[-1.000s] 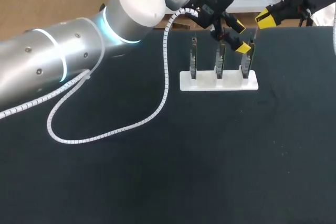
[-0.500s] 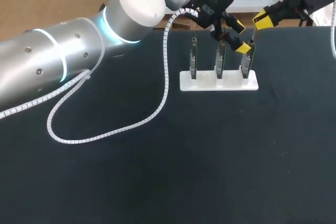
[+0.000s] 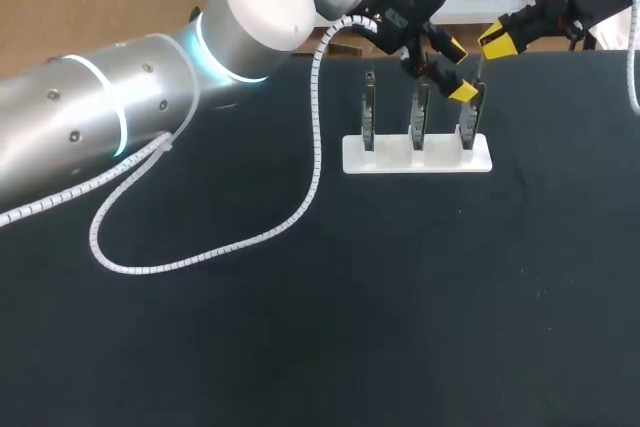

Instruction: Pick up the optical module with the left hand, and insert it into the network port with the right hand.

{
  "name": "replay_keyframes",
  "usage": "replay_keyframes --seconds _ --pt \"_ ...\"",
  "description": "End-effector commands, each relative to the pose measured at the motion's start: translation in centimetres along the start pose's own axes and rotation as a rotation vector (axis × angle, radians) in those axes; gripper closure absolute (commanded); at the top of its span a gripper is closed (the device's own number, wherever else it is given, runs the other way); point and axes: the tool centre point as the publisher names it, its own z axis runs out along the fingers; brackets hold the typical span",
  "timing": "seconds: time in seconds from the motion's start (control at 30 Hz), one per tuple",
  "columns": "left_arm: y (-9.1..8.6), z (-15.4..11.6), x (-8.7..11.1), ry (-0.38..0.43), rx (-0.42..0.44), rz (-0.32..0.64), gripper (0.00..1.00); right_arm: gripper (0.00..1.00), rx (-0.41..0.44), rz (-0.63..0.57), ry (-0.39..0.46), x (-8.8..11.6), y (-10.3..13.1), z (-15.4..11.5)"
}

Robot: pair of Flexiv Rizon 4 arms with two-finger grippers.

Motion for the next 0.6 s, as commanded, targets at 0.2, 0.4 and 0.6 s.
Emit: replay_keyframes --seconds 0.2,0.4,0.6 --pt "0.13 0.01 -0.07 0.003 0.002 0.000 0.00 1.00 0.002 -0.001 0.006 0.09 -0.09 0.21" --pt "0.13 0.01 -0.07 0.003 0.002 0.000 0.00 1.00 0.006 -0.008 0.015 0.14 -0.28 0.35" --pt "0.13 0.01 -0.07 0.003 0.002 0.000 0.00 1.00 0.006 -0.010 0.024 0.27 -0.30 0.40"
